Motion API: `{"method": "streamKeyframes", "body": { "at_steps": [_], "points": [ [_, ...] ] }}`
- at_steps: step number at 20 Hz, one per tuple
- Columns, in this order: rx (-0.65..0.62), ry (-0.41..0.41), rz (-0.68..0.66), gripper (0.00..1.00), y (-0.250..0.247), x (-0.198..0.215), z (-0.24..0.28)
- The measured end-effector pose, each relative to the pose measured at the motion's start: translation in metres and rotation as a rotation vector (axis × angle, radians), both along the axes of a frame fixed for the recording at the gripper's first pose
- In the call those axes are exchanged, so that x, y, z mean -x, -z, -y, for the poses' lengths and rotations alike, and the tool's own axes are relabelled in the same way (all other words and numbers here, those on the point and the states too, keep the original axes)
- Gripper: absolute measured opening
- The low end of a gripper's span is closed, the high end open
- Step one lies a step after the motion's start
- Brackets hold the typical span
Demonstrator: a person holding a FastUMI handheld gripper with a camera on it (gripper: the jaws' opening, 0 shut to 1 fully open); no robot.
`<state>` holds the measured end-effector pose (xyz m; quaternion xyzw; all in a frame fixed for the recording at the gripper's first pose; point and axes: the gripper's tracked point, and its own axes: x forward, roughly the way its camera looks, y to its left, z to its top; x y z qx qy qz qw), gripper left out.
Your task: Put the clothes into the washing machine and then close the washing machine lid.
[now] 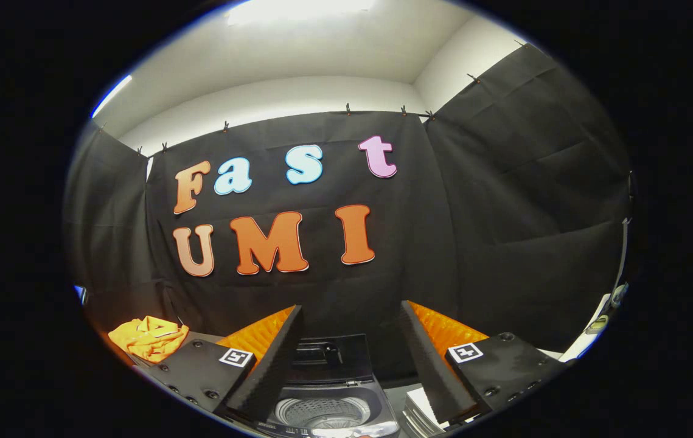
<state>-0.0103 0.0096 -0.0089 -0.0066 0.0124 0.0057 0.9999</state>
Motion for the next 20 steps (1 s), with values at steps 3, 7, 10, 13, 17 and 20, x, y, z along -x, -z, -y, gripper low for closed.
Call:
{"method": "streamKeyframes", "body": {
  "at_steps": [3, 7, 10, 13, 17, 20],
  "points": [
    [0.002, 0.009, -0.002, 1.00, 0.002, 0.002, 0.004],
    [-0.007, 0.012, -0.012, 1.00, 0.006, 0.005, 0.005],
    [-0.005, 0.016, -0.013, 1.00, 0.006, 0.007, 0.008],
    [-0.013, 0.012, -0.011, 1.00, 0.004, 0.009, 0.009],
    [-0.014, 0.006, -0.013, 1.00, 0.005, 0.007, 0.013],
    [-0.013, -0.006, -0.015, 1.00, 0.005, 0.004, 0.016]
  ]
}}
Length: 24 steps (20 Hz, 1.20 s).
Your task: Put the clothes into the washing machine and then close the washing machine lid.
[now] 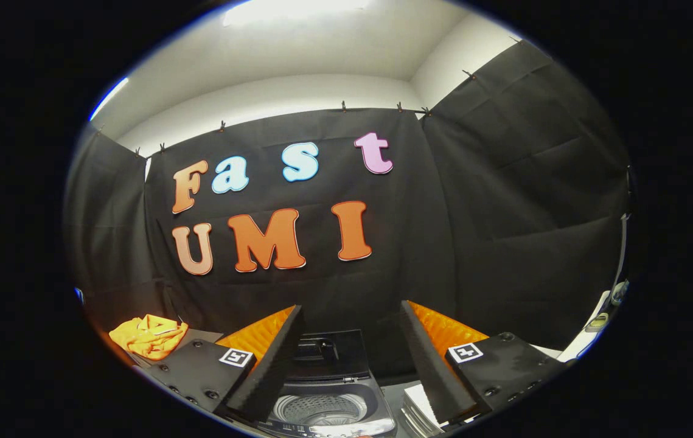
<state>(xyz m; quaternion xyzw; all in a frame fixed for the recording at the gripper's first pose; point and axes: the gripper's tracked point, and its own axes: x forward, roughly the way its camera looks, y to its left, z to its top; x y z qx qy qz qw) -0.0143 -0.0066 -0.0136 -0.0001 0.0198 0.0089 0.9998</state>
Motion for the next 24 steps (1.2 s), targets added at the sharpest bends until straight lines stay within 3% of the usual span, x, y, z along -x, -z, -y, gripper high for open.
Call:
{"method": "streamKeyframes", "body": {
  "at_steps": [7, 10, 14, 16, 24],
  "points": [
    [-0.007, -0.035, 0.002, 1.00, 0.000, -0.011, 0.003],
    [0.000, -0.080, -0.018, 1.00, 0.005, -0.014, -0.017],
    [0.004, -0.055, -0.003, 1.00, 0.003, -0.021, -0.048],
    [-0.010, -0.062, -0.007, 0.99, 0.006, -0.021, -0.088],
    [-0.011, -0.252, -0.045, 0.98, 0.041, -0.029, -0.306]
  ]
}}
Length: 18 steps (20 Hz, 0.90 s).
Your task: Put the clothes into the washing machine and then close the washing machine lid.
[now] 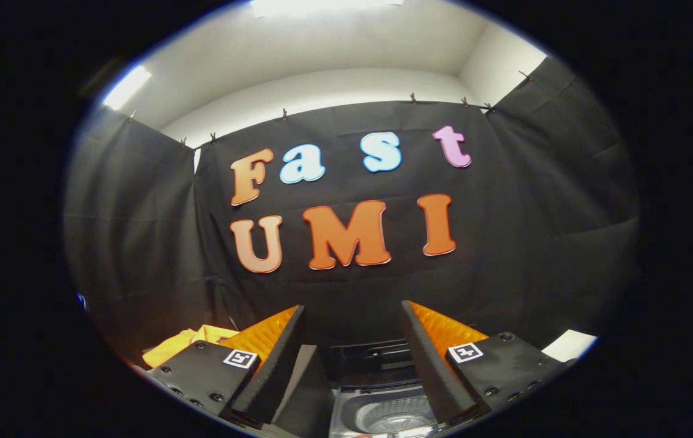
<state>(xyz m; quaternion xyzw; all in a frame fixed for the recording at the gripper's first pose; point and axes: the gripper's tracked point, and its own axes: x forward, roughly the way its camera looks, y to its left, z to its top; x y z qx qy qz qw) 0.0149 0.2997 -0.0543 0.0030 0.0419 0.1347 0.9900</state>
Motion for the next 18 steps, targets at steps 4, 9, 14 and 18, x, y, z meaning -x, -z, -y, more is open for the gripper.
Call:
{"method": "streamKeyframes", "body": {
  "at_steps": [4, 9, 14, 18],
  "points": [
    [-0.019, -0.087, -0.099, 0.98, 0.042, -0.002, -0.101],
    [0.013, -0.207, -0.251, 0.98, 0.102, 0.005, -0.210],
    [0.079, -0.228, -0.402, 0.99, 0.168, -0.001, -0.265],
    [0.153, -0.221, -0.554, 0.99, 0.221, -0.003, -0.279]
  ]
}}
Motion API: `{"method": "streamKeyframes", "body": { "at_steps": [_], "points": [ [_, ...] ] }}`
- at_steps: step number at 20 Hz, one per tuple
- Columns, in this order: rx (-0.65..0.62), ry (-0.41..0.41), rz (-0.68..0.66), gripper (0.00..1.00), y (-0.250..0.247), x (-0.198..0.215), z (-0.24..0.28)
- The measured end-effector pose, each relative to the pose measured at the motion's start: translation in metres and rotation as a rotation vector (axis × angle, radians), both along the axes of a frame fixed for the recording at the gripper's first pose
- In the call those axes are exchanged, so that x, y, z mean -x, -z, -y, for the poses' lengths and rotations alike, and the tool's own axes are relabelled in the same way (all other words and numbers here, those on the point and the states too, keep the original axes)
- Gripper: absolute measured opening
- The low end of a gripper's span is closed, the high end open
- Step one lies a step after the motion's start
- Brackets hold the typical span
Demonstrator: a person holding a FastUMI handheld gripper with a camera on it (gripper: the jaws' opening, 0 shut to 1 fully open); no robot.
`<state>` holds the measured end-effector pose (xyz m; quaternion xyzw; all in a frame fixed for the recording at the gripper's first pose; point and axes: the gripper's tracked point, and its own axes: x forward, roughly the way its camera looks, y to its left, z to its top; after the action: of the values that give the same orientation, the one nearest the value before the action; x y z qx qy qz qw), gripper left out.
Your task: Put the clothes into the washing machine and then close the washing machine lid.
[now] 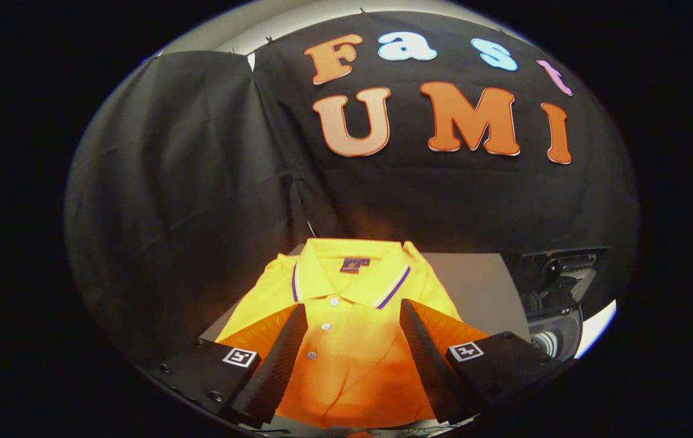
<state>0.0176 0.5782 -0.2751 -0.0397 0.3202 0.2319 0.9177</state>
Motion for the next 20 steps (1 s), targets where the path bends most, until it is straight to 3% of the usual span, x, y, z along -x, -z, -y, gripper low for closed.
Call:
{"method": "streamKeyframes", "body": {
  "at_steps": [5, 14, 15, 16, 20],
  "points": [
    [0.087, -0.023, -0.072, 0.98, 0.033, 0.004, -0.001],
    [0.084, -0.132, -0.006, 0.95, 0.034, 0.005, -0.005],
    [0.093, -0.146, 0.001, 0.85, 0.034, 0.006, -0.006],
    [0.099, -0.171, -0.001, 0.84, 0.034, 0.007, -0.008],
    [0.035, -0.229, 0.017, 0.27, 0.033, 0.016, -0.017]
  ]
}}
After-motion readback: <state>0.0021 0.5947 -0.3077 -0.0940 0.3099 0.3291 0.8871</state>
